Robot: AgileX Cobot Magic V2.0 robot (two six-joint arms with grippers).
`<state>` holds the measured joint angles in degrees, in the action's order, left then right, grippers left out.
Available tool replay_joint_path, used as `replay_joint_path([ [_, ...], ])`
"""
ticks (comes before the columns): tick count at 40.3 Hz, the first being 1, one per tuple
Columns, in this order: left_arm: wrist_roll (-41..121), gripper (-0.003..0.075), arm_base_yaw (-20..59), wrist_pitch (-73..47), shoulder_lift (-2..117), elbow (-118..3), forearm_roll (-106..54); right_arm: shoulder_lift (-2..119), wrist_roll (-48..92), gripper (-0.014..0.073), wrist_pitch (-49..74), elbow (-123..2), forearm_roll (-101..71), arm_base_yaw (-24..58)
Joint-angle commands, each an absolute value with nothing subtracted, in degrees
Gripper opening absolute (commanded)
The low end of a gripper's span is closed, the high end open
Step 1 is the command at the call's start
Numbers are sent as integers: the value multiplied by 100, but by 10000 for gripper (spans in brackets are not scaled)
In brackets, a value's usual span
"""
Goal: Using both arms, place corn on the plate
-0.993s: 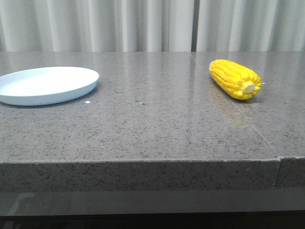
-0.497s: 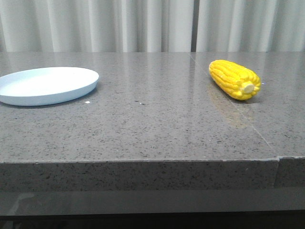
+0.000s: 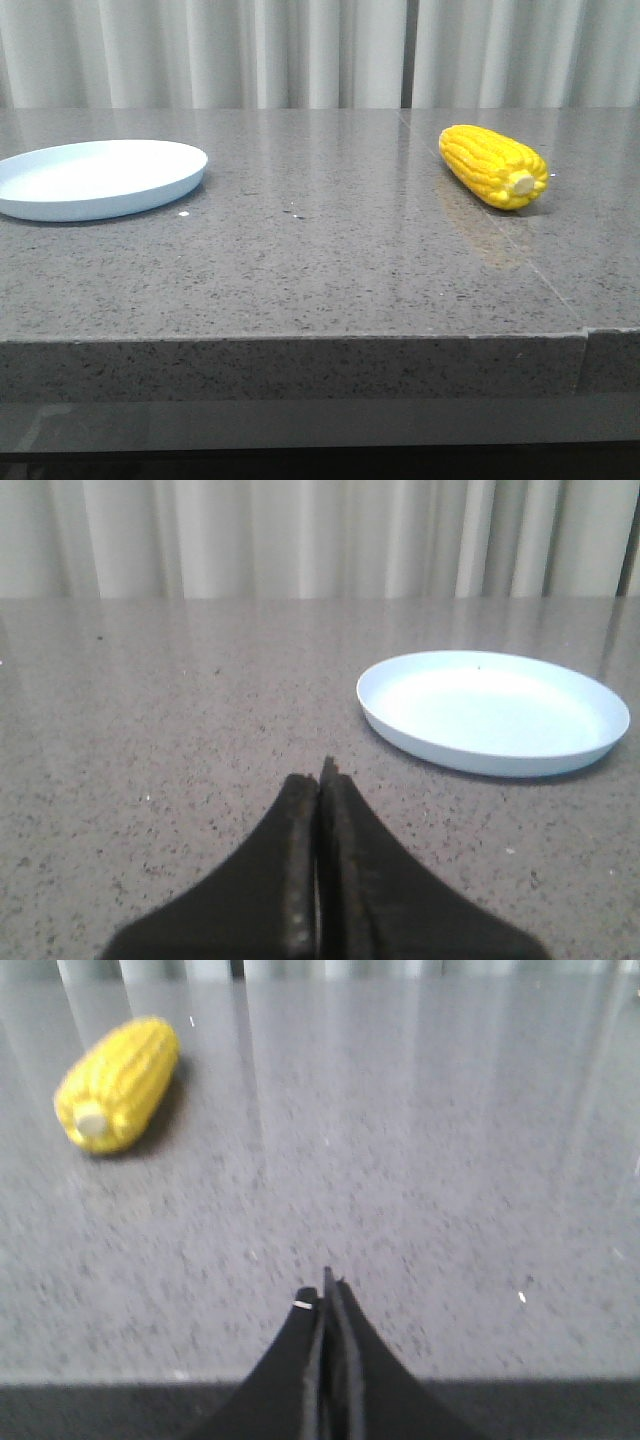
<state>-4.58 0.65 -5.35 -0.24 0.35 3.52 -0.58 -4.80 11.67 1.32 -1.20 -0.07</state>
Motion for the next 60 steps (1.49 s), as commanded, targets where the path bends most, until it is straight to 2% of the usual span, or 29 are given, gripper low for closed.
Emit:
replay_joint_path([
  [1, -468, -20, 58, 449, -135, 22, 313, -130, -425, -91, 681, -274, -357, -38],
  [11, -468, -20, 58, 509, -83, -978, 337, -30, -425, -89, 1658, -1583, -377, -38],
  [22, -468, -20, 58, -922, 1306, -2694, 794, 1486, -425, -89, 2150, -2996, -377, -38],
  [28, -468, -20, 70, -1102, 2094, -3088, 742, 2434, -425, -89, 2026, -3369, -377, -38],
  [33, -468, -20, 70, -997, 2269, -3104, 728, 2695, -425, -89, 1949, -3376, -377, -38],
  [37, -468, -6, 70, -1022, 2277, -3104, 728, 2701, -425, -37, 1944, -3376, -377, -38],
  [41, -468, 133, 70, -1079, 2277, -3079, 728, 2701, -425, 140, 1944, -3376, -377, -38],
  [43, -468, 265, 70, -1127, 2277, -3070, 728, 2701, -425, 250, 1951, -3376, -377, -38],
  [44, -468, 339, 70, -1153, 2277, -3066, 728, 2701, -425, 331, 1951, -3376, -377, -38],
  [47, -468, 533, 70, -1168, 2277, -3044, 728, 2701, -425, 476, 1951, -3376, -377, -38],
  [50, -468, 658, 70, -1168, 2277, -3044, 728, 2701, -425, 584, 1945, -3376, -377, -38],
  [53, -468, 687, 70, -1168, 2277, -3044, 728, 2701, -425, 627, 1945, -3371, -377, -38],
  [60, -468, 645, 70, -1158, 2277, -3044, 728, 2701, -425, 624, 1956, -3367, -377, -38],
])
